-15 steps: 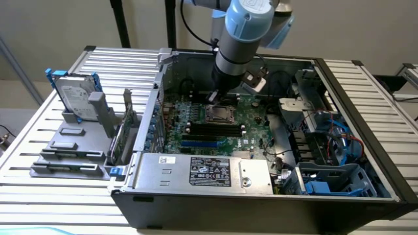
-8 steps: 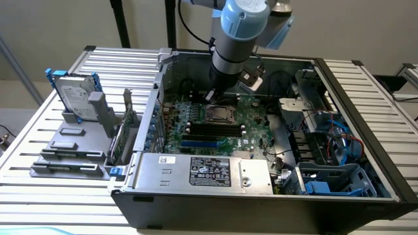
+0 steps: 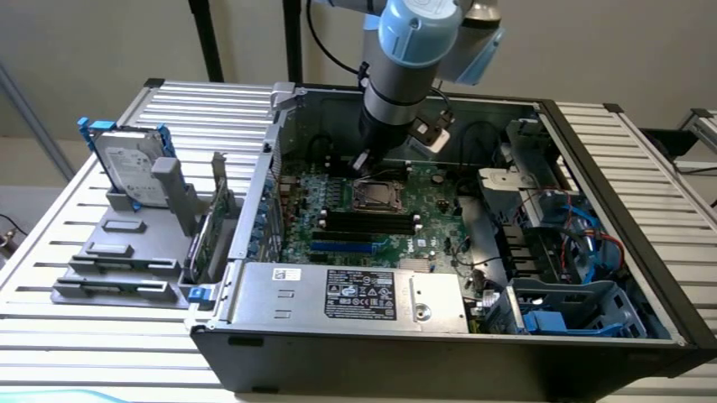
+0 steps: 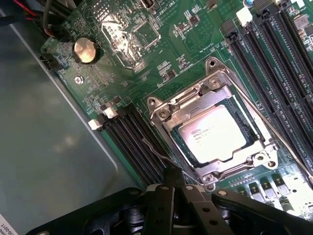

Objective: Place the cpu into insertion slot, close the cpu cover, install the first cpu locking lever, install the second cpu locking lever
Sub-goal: 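Install the first cpu locking lever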

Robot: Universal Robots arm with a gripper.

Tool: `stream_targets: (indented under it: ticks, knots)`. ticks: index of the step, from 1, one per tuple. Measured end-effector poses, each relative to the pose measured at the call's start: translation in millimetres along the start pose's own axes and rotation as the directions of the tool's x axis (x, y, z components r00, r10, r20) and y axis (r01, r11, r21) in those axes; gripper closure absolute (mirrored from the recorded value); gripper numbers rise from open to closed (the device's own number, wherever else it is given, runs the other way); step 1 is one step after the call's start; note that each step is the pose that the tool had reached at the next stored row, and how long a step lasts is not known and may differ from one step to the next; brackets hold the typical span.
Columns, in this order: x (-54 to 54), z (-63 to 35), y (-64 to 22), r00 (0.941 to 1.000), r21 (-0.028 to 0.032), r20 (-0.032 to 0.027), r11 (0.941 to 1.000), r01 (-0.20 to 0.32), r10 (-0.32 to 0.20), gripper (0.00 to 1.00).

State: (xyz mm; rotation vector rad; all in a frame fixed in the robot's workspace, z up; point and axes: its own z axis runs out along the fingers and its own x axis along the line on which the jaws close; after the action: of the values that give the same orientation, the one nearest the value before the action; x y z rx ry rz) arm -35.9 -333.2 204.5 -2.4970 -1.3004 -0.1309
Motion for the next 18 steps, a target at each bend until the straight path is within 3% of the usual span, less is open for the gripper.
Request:
stream_targets:
  ticks: [18]
  knots:
    - [4.5, 4.2, 9.0, 1.0, -0.001, 0.0014, 1.0, 0.0, 0.0, 0.89]
